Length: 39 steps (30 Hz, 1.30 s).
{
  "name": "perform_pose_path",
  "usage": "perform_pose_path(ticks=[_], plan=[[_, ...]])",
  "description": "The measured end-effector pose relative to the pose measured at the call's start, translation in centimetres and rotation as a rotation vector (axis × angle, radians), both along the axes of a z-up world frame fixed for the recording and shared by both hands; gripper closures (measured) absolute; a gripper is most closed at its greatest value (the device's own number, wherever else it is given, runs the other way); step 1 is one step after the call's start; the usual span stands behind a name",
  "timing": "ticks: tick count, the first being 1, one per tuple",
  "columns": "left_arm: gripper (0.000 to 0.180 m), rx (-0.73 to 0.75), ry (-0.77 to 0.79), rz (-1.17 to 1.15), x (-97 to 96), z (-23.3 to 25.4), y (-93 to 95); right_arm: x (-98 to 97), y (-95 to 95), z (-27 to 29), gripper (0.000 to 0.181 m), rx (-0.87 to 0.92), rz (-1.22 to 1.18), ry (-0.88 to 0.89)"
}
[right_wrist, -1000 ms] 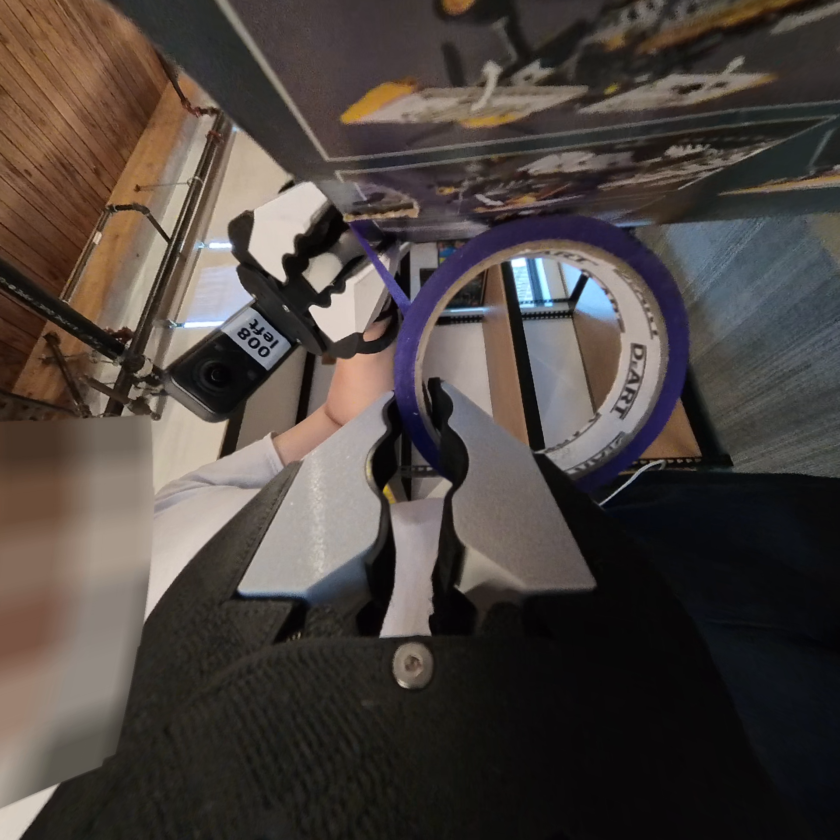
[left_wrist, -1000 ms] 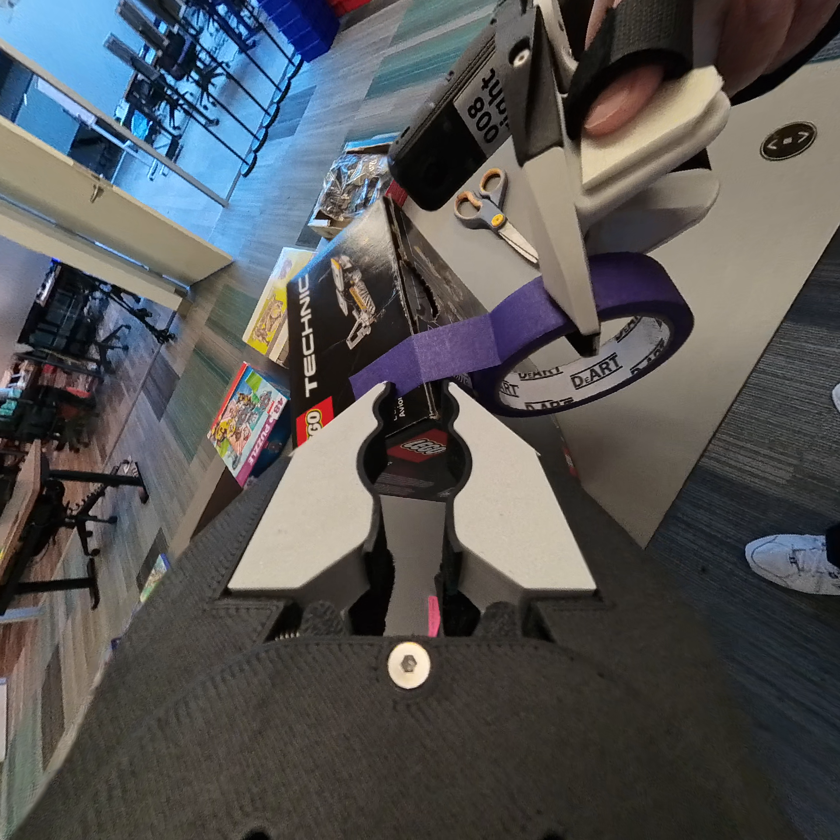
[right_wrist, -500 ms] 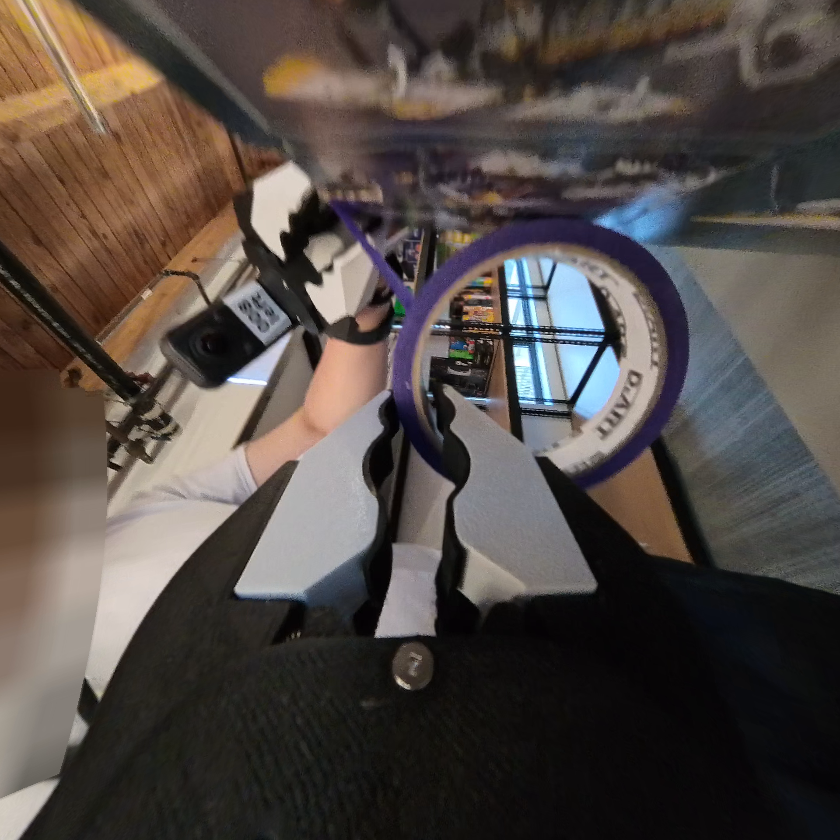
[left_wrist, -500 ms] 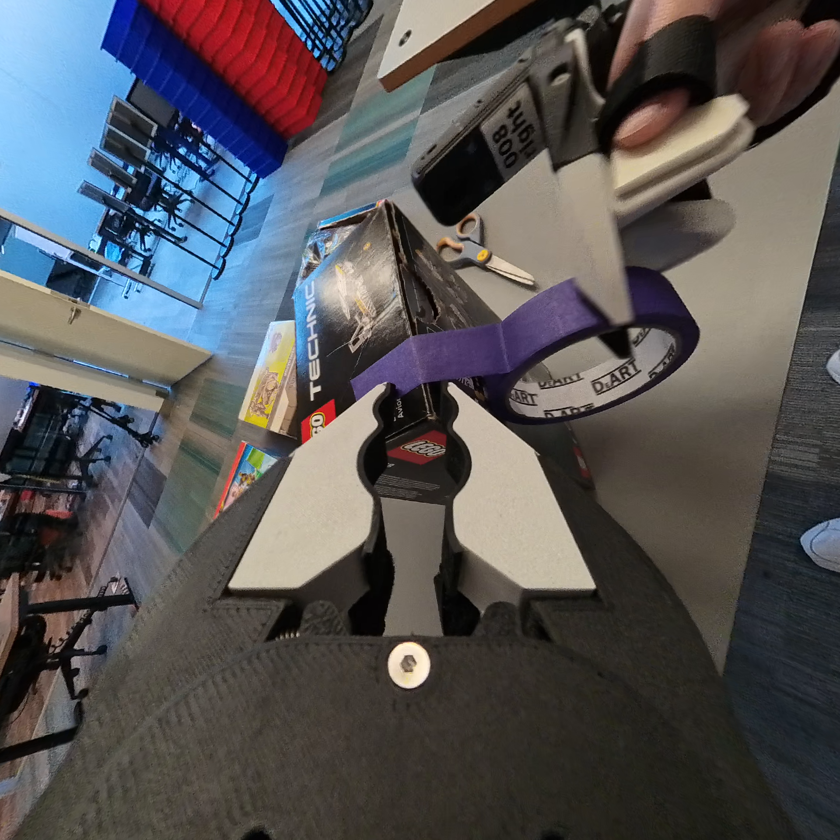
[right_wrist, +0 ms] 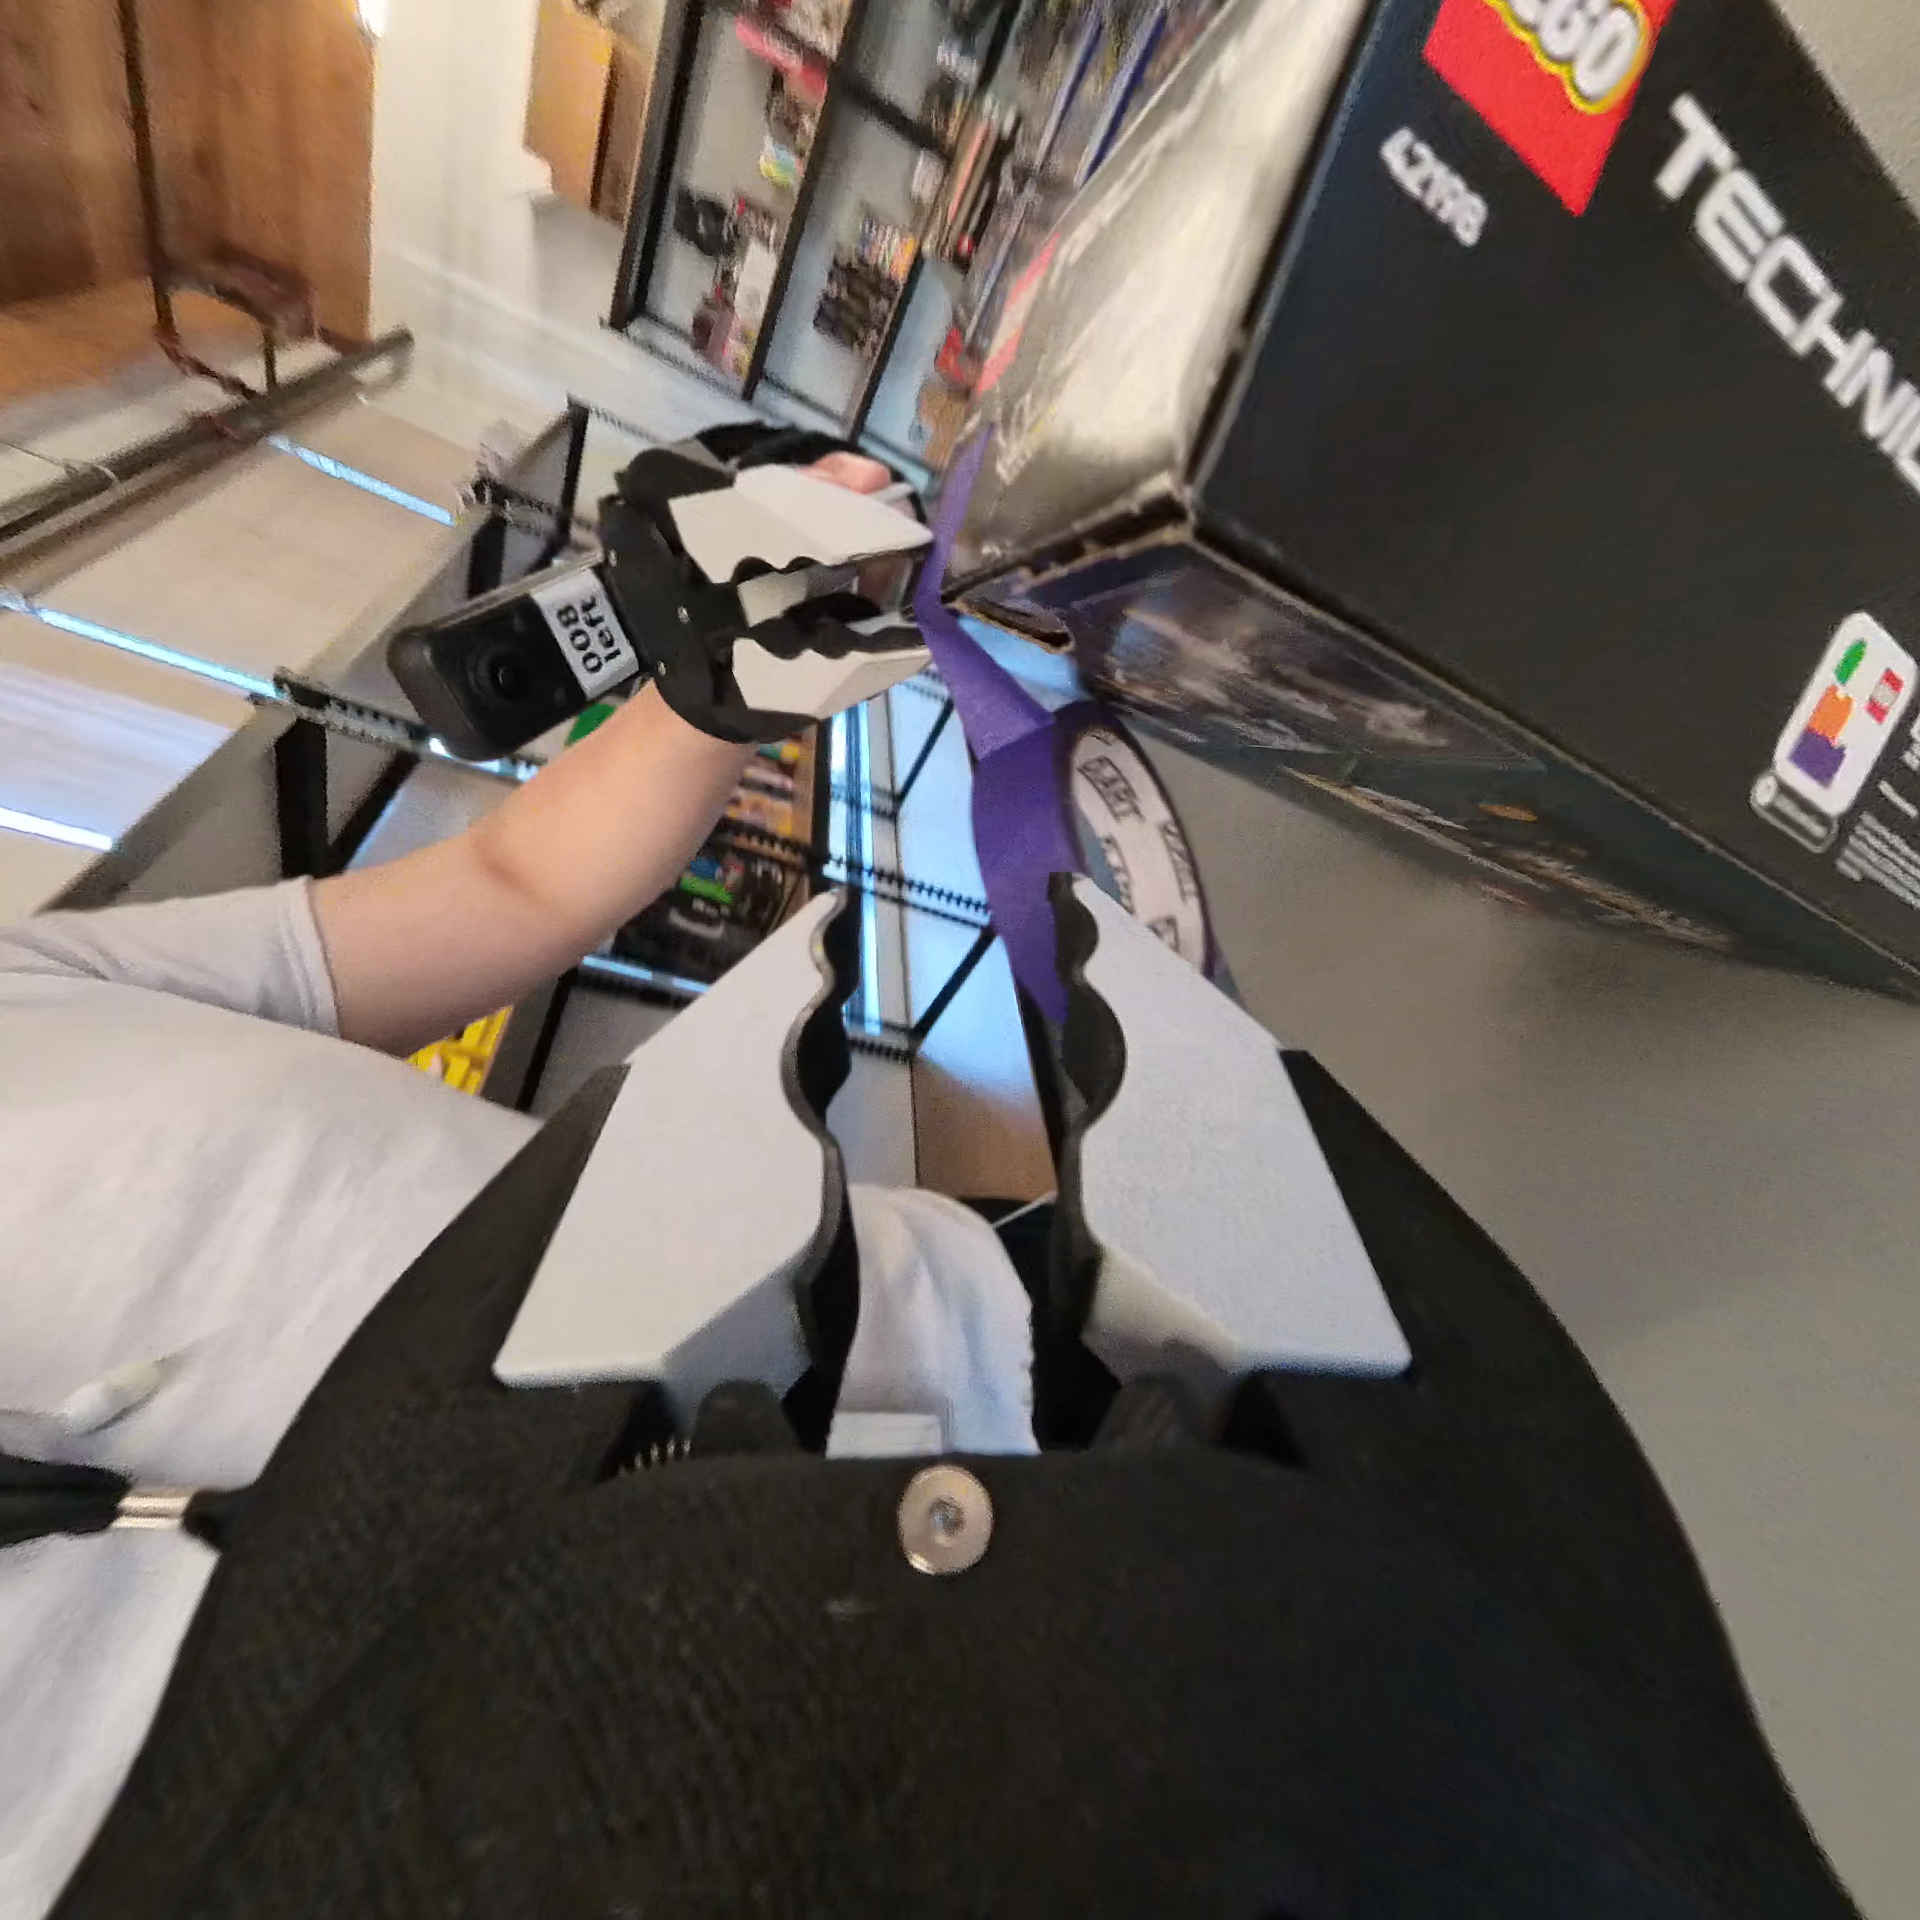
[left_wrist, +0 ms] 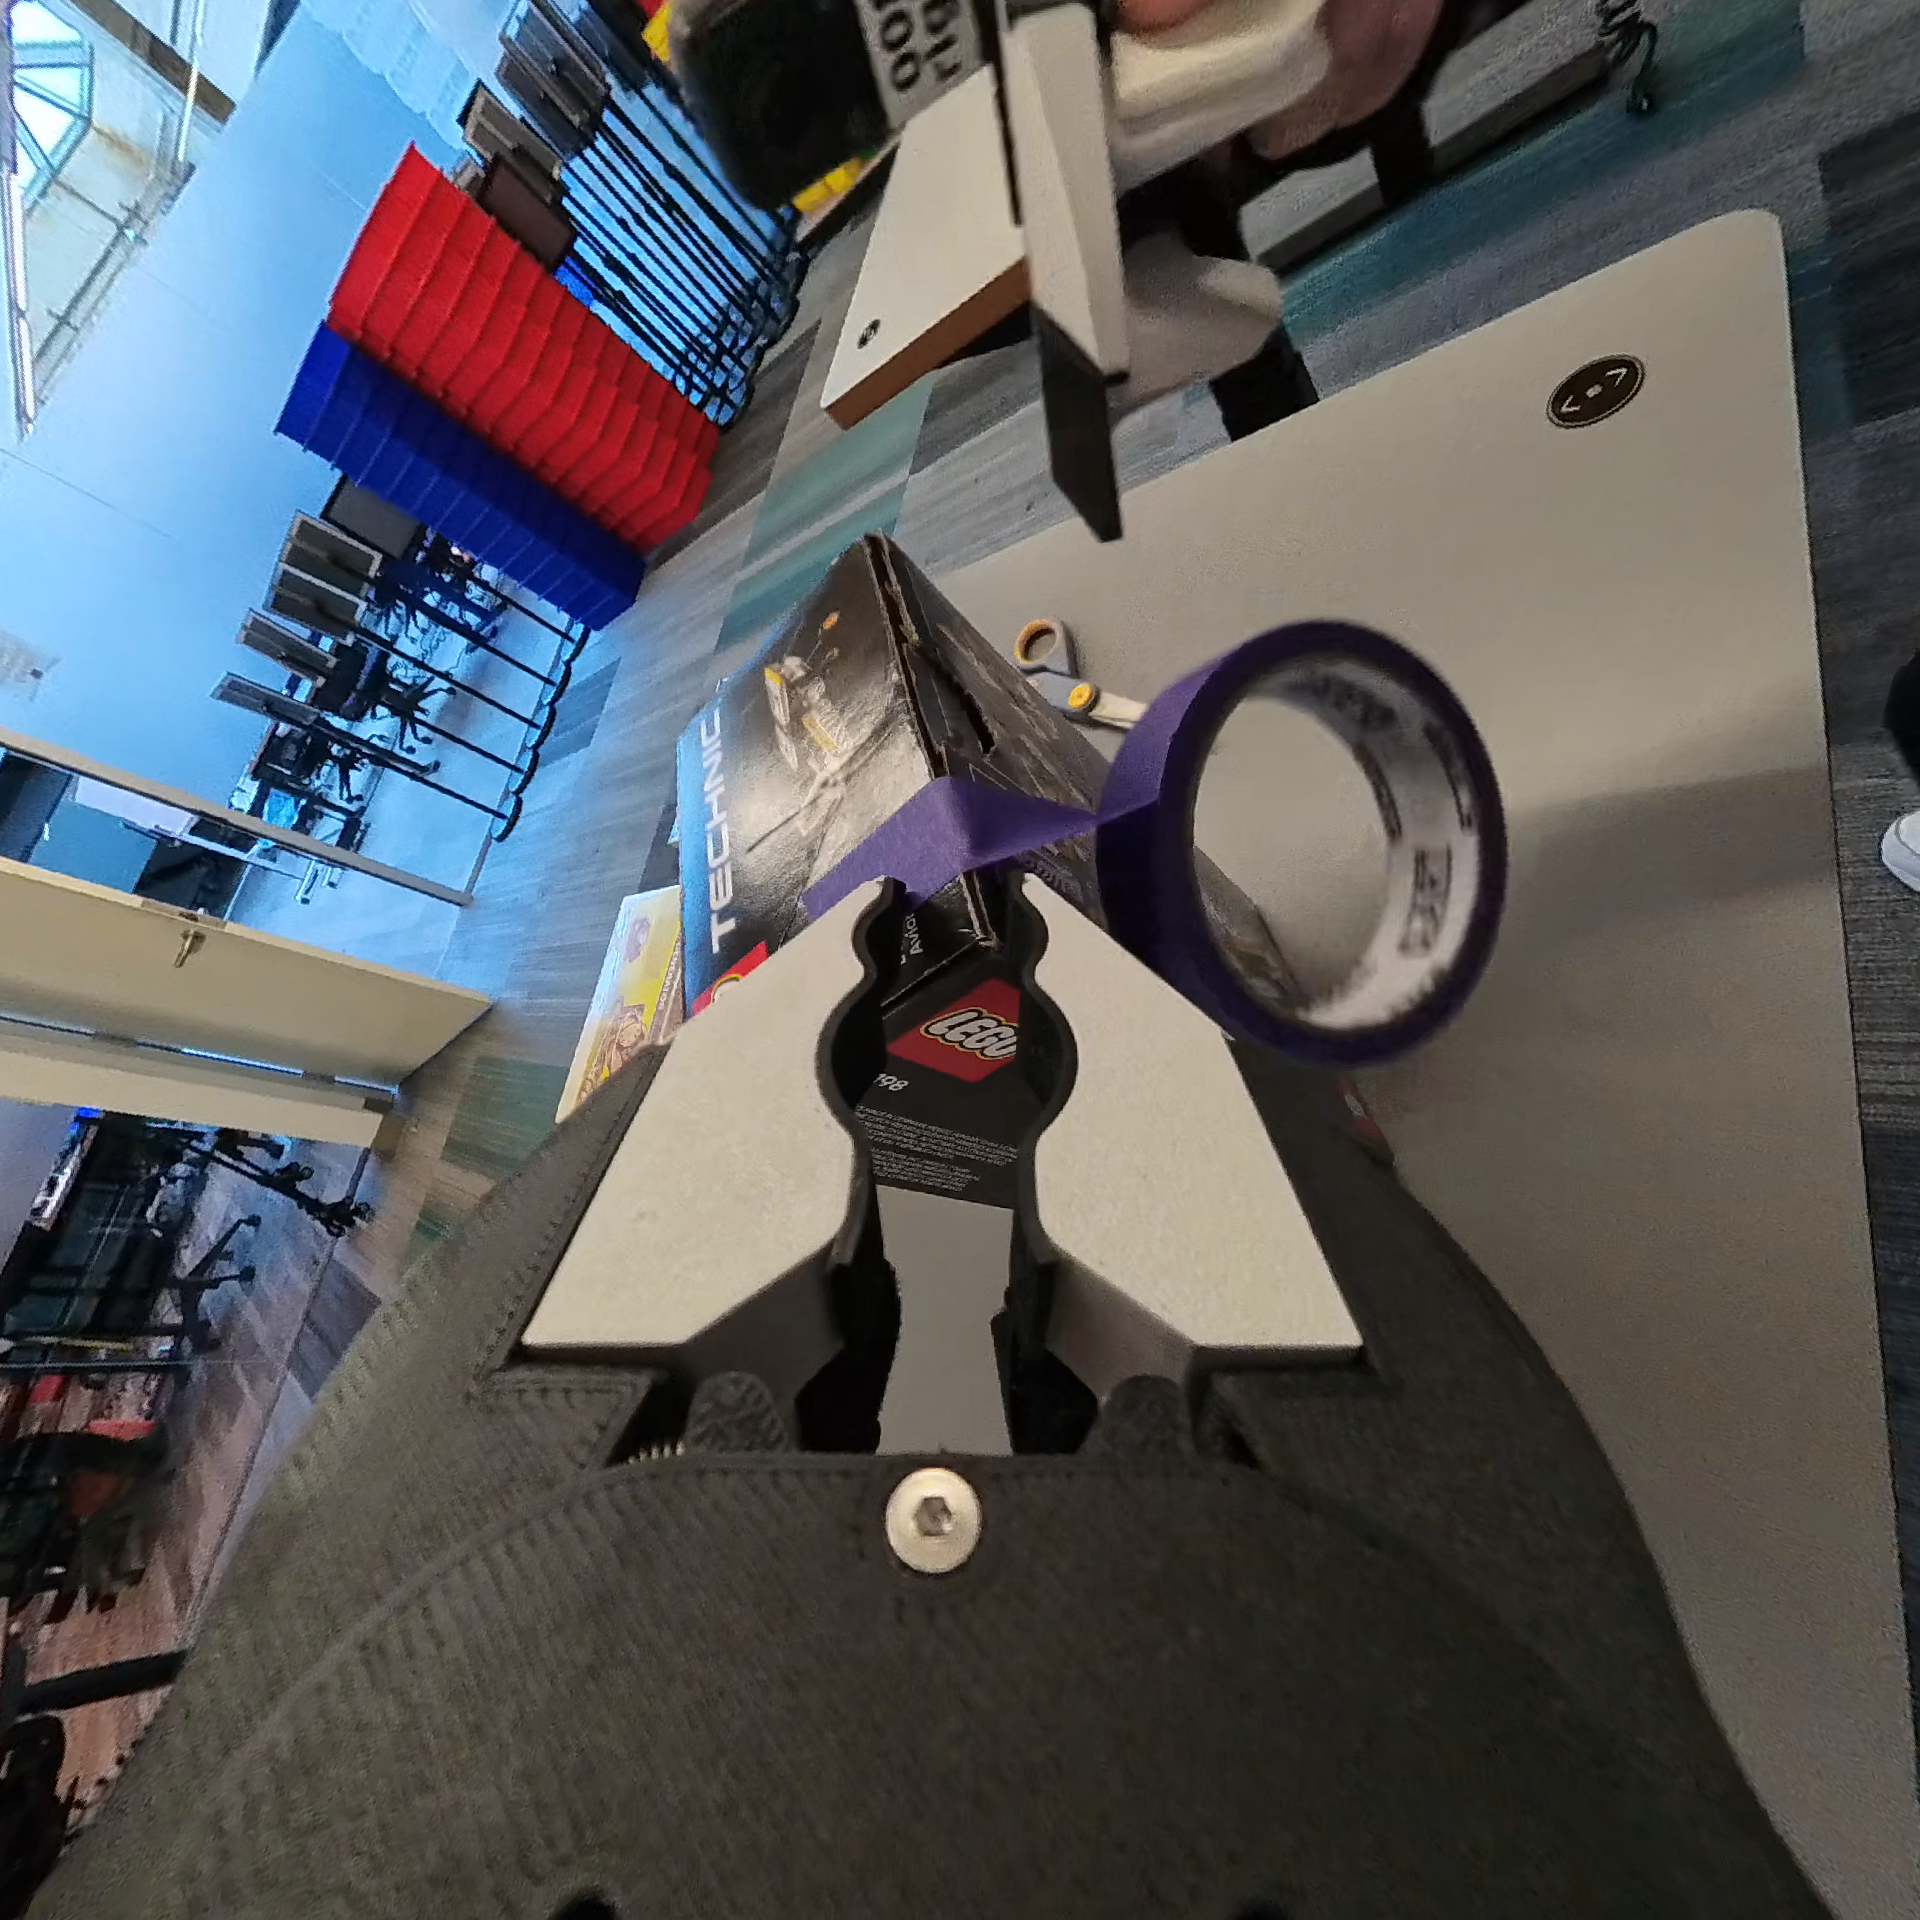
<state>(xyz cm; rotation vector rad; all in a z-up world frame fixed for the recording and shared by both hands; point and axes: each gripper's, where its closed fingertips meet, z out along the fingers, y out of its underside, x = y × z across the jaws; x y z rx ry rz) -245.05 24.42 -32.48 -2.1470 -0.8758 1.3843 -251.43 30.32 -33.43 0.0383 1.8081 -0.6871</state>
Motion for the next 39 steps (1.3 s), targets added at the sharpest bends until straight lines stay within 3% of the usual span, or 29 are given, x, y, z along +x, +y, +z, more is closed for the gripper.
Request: perform_pose_path(ticks=[3,8,11,14,18,23,29,32,35,37,39], plan=[[0.161,-0.018,0.015,0.001,0.1,0.0,0.0,-0.1,-1.1,1.9,0.15,-0.111,0.038,0.092],[0.161,-0.038,0.003,0.03,0.1,0.1,-0.1,0.6,-4.9,3.7,0.154,-0.367,0.178,0.447],[0.162,-0.04,-0.003,0.126,0.1,0.3,-0.8,1.0,-7.1,4.0,0.167,-0.319,0.26,0.419],[0.164,-0.046,0.047,0.267,1.4,1.4,-1.4,0.3,-7.8,1.4,0.178,-0.223,0.351,0.554],[0.161,0.211,0.239,0.546,5.1,3.3,-0.9,0.8,-7.3,1.1,0.181,-0.227,0.432,0.556],[0.149,0.603,0.418,0.81,4.1,-0.1,4.6,0.8,-7.0,1.1,0.181,-0.21,0.483,0.478],[0.124,0.706,0.468,1.094,-2.5,-5.6,4.5,0.9,-6.8,1.2,0.181,-0.253,0.541,0.477],[0.123,0.835,0.484,1.188,-4.5,-7.7,3.3,1.0,-6.9,1.2,0.181,-0.266,0.55,0.479],[0.143,0.847,0.54,1.233,-4.7,-7.9,2.1,1.0,-6.9,1.2,0.181,-0.281,0.561,0.484],[0.166,0.812,0.507,1.17,-5.6,-7.6,2.6,1.0,-7.0,1.3,0.181,-0.294,0.564,0.487],[0.168,0.827,0.49,1.103,-6.0,-7.0,3.5,1.0,-7.0,1.3,0.181,-0.294,0.574,0.48]])
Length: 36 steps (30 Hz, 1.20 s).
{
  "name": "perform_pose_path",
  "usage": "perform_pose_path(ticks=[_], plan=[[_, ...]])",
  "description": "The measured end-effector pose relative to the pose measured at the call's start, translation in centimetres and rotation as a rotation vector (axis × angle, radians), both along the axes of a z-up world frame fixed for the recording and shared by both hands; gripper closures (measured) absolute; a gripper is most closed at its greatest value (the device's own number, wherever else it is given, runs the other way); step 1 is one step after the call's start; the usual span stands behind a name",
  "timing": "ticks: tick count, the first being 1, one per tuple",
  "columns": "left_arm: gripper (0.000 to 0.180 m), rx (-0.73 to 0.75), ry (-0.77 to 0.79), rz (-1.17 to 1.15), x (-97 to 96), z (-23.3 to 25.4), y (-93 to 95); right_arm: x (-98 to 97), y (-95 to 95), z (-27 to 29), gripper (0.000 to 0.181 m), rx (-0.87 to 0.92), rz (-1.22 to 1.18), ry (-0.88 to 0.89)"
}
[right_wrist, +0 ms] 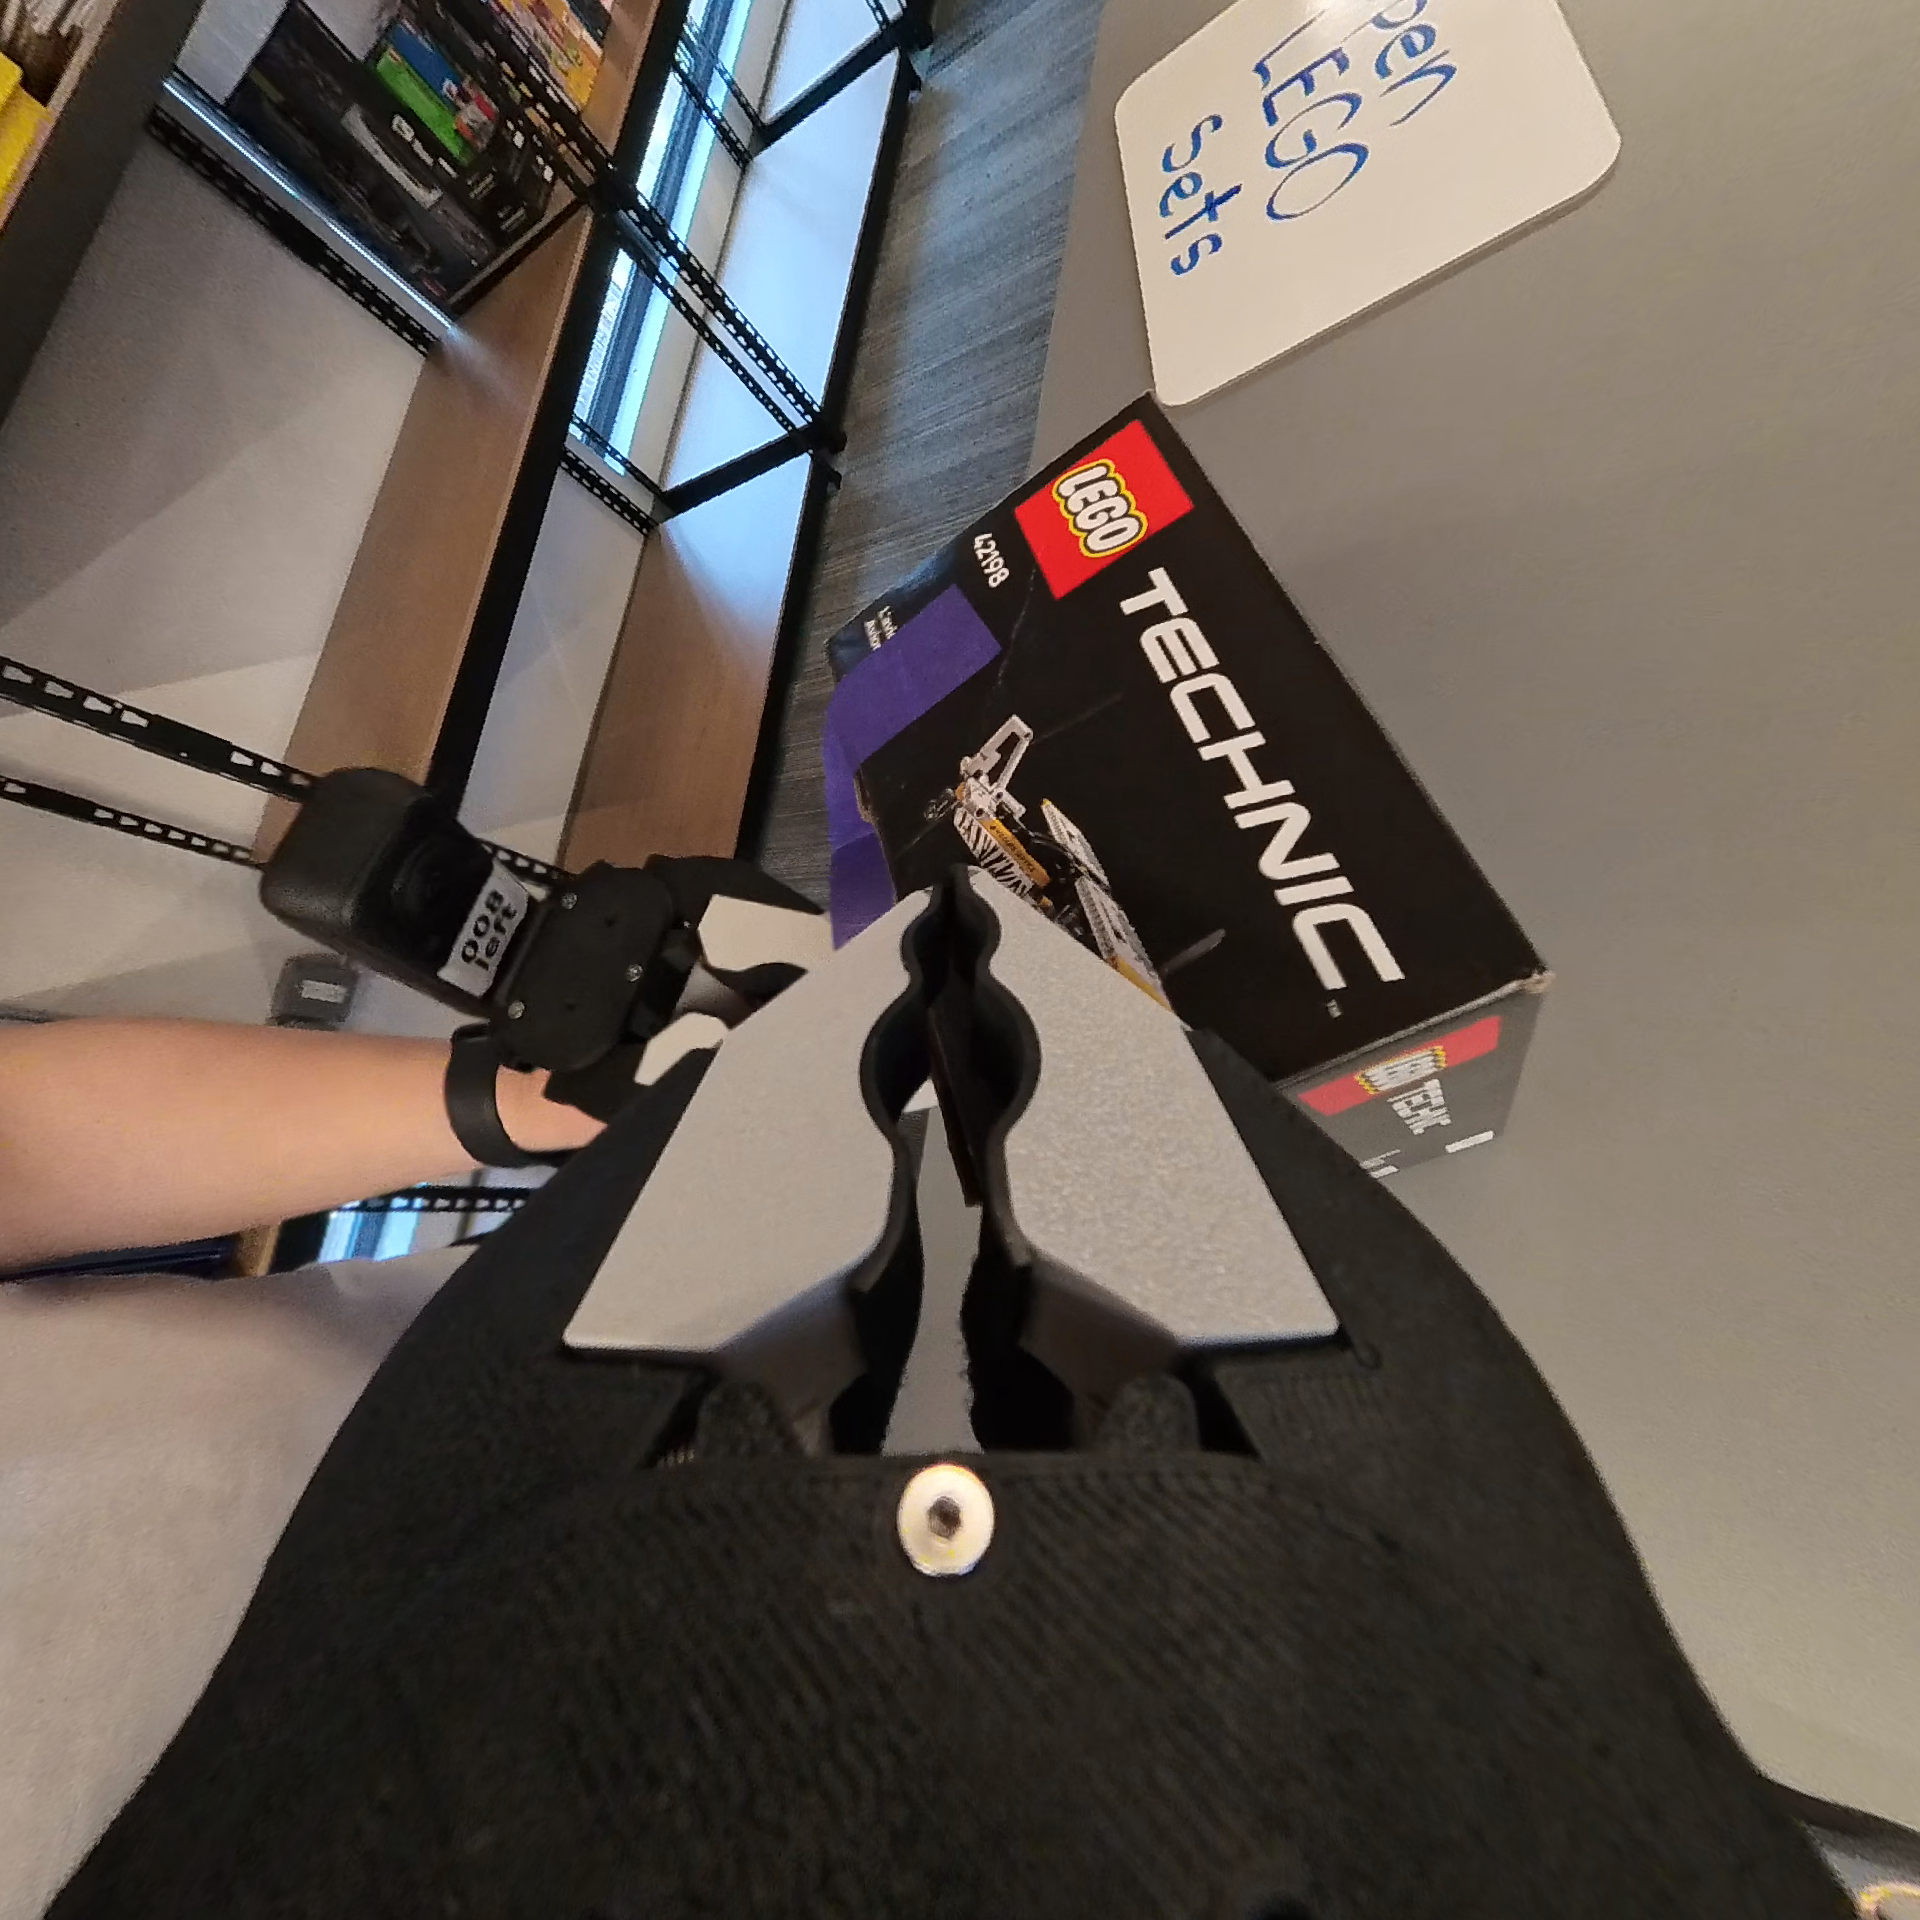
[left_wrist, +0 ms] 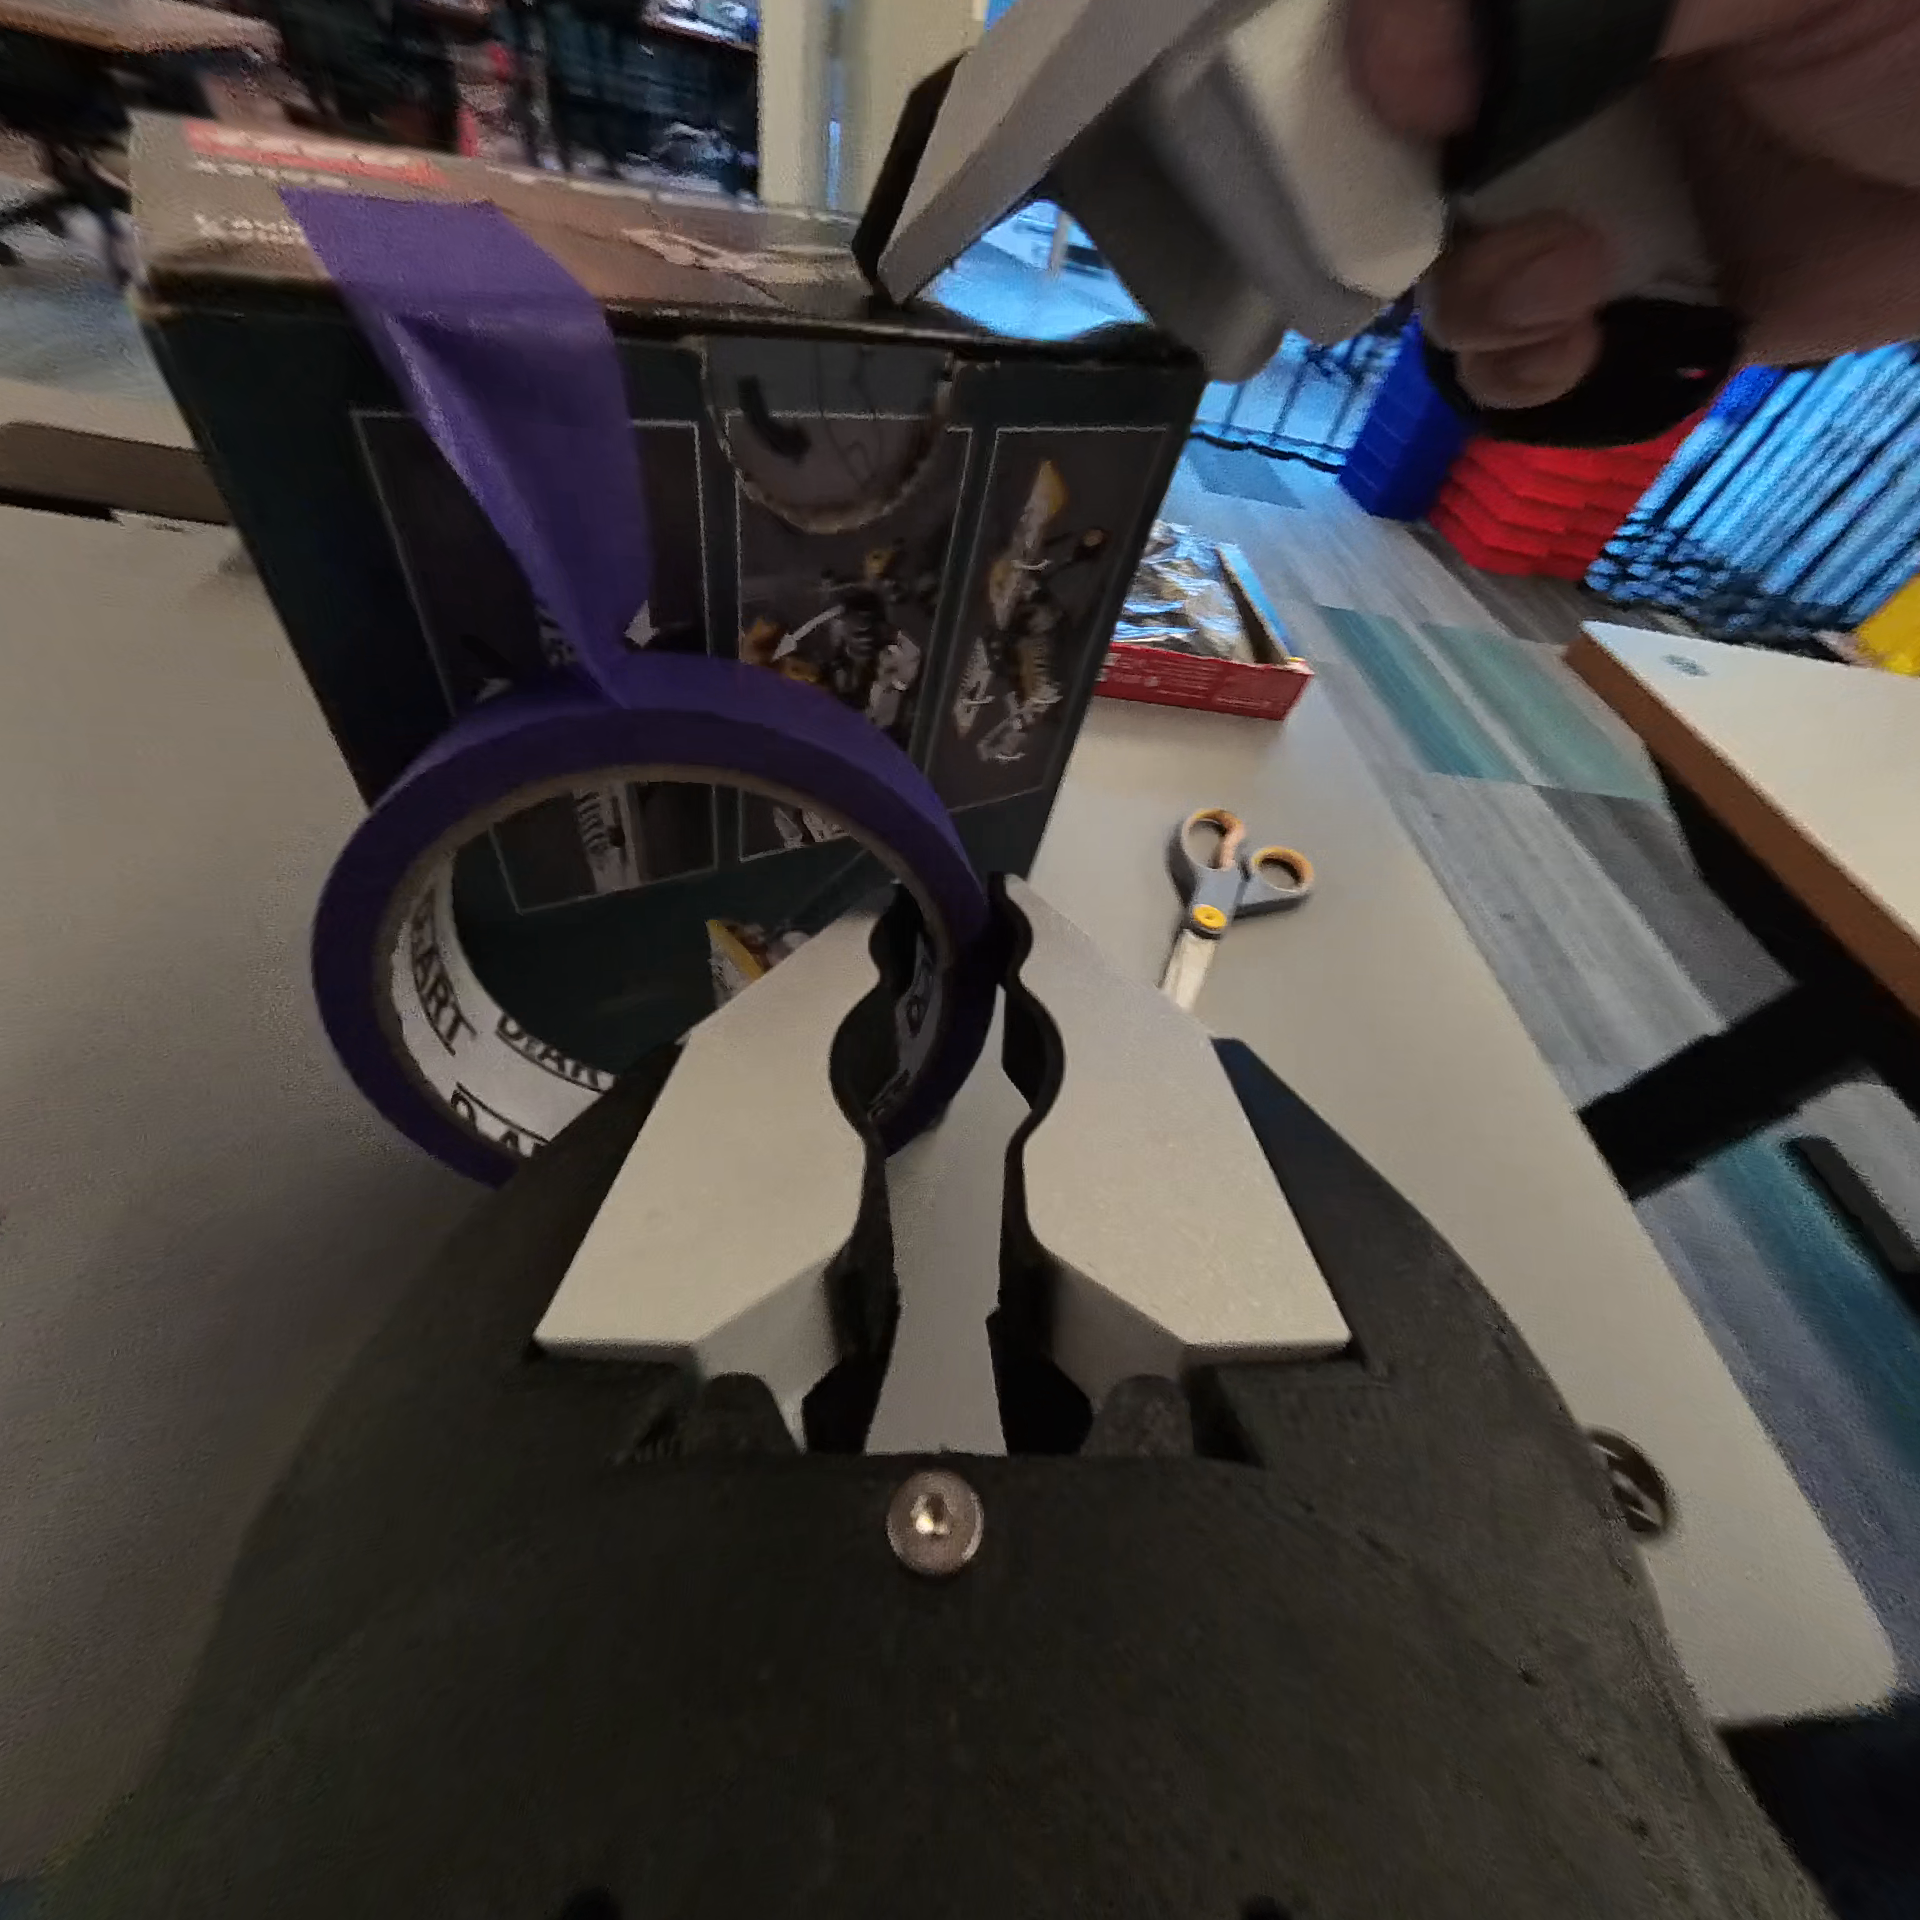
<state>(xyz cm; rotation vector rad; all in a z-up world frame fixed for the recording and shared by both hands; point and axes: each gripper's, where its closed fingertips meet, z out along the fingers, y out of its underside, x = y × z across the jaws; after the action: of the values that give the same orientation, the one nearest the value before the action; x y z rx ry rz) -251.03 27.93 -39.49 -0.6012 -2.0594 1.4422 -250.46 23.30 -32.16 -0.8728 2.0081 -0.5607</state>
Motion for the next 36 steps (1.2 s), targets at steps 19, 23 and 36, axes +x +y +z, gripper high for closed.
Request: perform_pose_path(ticks=[19,23,36], plan=[[0.169,0.537,0.597,-0.43,4.2,4.3,5.4,-0.1,0.1,0.1,0.181,0.032,0.044,-0.059],[0.168,0.631,0.646,-0.421,3.5,3.6,4.9,-0.3,0.0,0.2,0.181,0.03,0.036,-0.087],[0.17,0.77,0.744,-0.41,3.2,2.8,3.5,-0.7,-0.5,0.4,0.181,0.062,0.067,-0.121]])
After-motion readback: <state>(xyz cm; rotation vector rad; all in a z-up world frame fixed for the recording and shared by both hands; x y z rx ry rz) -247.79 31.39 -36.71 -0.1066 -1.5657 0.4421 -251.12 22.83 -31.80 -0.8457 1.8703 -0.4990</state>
